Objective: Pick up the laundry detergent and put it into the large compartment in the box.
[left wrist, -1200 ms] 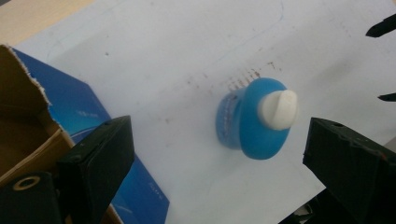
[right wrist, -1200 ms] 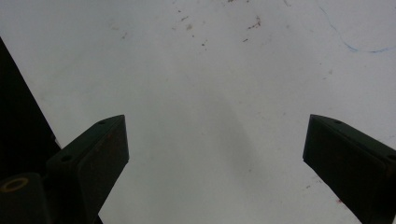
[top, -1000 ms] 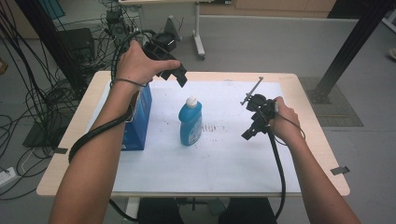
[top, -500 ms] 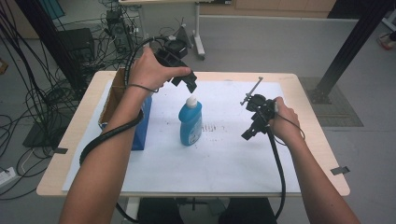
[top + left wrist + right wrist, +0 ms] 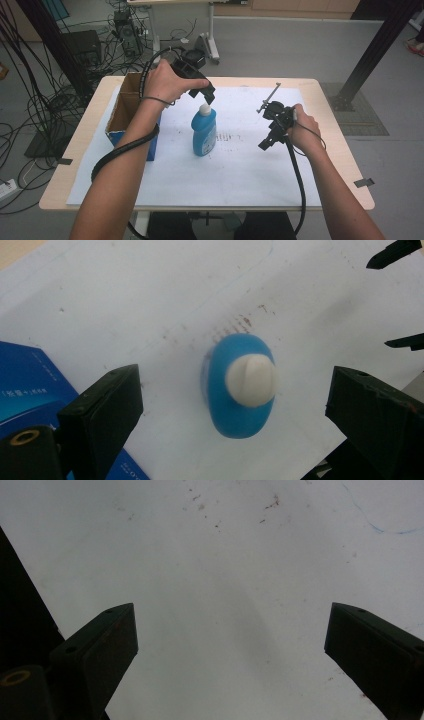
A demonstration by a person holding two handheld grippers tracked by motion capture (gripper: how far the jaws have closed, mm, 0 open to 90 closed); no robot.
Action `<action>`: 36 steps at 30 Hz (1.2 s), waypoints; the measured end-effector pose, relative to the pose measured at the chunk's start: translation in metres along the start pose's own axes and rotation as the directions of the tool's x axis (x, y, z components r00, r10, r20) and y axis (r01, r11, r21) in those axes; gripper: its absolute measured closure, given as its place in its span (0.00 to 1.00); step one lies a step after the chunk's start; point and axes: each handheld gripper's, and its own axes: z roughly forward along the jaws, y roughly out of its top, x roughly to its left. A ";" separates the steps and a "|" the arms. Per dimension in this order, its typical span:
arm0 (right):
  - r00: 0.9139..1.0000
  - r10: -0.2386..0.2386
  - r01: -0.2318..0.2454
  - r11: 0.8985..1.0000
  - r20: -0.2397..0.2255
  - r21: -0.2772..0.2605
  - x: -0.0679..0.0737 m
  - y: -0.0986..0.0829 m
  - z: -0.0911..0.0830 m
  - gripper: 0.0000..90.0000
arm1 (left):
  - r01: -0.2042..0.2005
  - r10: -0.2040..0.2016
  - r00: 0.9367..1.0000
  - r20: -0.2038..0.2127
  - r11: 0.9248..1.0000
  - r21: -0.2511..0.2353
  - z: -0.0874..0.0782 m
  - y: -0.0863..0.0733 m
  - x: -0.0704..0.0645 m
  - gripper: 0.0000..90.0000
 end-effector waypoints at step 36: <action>1.000 -0.006 0.006 1.000 0.002 0.008 0.003 0.000 0.002 0.07 | -0.030 0.030 0.999 -0.010 0.999 0.029 0.041 -0.006 -0.012 0.07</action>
